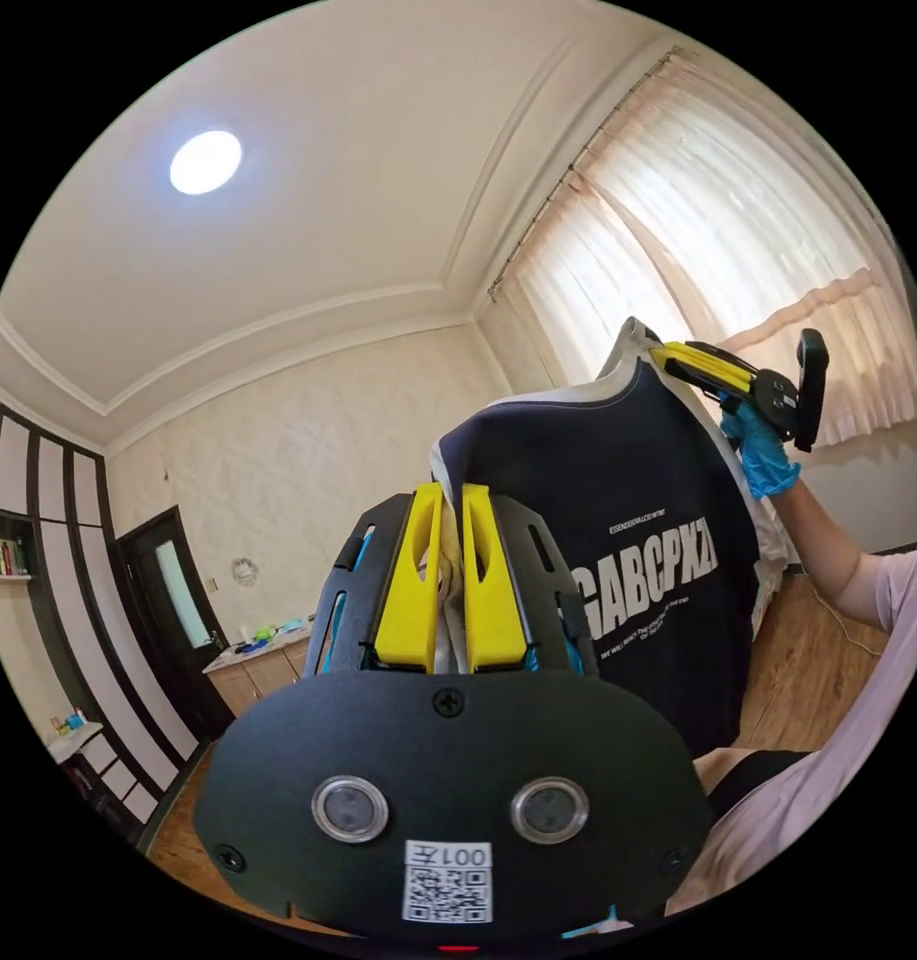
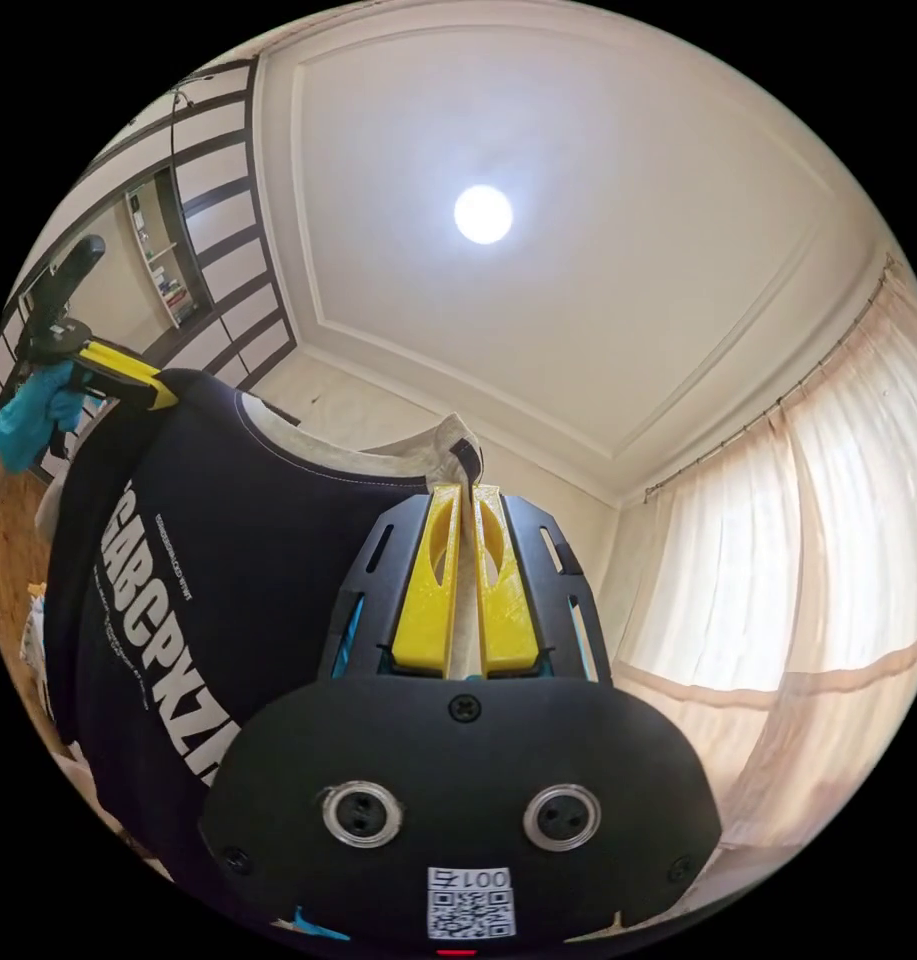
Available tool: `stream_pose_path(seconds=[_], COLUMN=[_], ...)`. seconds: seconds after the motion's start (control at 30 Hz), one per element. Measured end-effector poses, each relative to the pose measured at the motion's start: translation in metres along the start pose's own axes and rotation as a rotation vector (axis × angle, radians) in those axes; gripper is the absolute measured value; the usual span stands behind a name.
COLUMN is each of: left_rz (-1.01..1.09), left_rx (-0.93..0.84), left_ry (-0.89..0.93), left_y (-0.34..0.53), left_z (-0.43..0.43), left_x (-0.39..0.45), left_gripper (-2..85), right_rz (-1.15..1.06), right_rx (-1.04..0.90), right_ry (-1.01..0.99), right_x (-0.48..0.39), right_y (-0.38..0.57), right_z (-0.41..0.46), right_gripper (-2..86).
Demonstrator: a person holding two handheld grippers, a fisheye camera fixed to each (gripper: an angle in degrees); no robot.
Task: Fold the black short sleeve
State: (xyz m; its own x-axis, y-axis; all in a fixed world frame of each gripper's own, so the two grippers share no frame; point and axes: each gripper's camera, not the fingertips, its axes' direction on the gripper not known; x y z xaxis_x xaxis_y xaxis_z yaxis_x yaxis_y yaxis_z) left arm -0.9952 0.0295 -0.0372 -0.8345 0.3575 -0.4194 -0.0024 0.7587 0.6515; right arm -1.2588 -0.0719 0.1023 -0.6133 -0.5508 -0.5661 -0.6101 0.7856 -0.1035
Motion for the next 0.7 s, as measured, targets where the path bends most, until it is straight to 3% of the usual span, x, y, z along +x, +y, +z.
stream_pose_path(seconds=[0.27,0.5,0.7], left_rz=[-0.044,-0.260,-0.248], left_rx=[-0.253,-0.559,-0.749], left_ry=[0.041,0.183,0.223], left_y=[0.046,0.159,0.235], left_z=[0.093,0.230,0.317], left_x=[-0.007,-0.016,-0.002], left_gripper=[-0.7,-0.8,-0.7], right_rz=[-0.038,0.022,0.013], right_rx=[-0.244,-0.520,-0.716], right_ry=[-0.122,-0.268,-0.386], right_x=[-0.051,-0.123,-0.175], right_y=[0.077,0.208,0.303], right_z=[0.094,0.184,0.242], right_gripper=[1.5,1.4,1.5])
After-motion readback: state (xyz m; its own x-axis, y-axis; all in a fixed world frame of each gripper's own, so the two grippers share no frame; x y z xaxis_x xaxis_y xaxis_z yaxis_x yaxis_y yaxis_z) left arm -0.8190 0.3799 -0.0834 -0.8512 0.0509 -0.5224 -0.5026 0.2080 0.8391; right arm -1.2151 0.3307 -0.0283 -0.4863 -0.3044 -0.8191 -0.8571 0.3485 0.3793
